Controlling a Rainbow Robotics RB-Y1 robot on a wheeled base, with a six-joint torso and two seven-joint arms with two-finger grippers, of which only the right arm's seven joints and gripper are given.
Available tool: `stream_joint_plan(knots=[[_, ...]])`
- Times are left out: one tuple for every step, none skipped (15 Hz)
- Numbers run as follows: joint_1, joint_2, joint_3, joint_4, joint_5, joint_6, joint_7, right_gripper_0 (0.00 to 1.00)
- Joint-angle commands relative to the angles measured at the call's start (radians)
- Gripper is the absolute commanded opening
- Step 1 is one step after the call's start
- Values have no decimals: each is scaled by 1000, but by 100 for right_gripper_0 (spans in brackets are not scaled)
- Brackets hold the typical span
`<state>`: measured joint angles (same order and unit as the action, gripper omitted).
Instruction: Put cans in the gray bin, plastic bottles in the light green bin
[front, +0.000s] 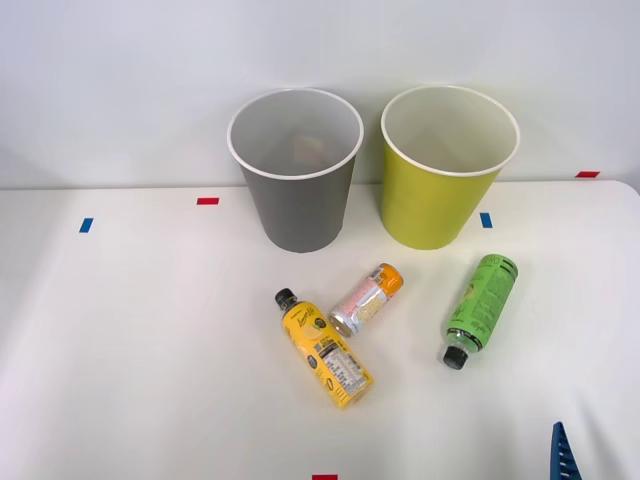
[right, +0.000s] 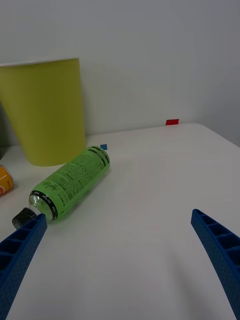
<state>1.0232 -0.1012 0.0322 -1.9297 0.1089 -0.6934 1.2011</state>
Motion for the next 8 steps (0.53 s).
stream_joint_plan(knots=[[0, 0, 0, 0, 0, 0, 0, 100], [0, 0, 0, 0, 0, 0, 0, 100], [0, 0, 0, 0, 0, 0, 0, 100], [0, 0, 0, 0, 0, 0, 0, 100], [0, 0, 0, 0, 0, 0, 0, 100], [0, 0, 0, 0, 0, 0, 0, 100], [0, 0, 0, 0, 0, 0, 0, 100], [0, 0, 0, 0, 0, 0, 0, 100]])
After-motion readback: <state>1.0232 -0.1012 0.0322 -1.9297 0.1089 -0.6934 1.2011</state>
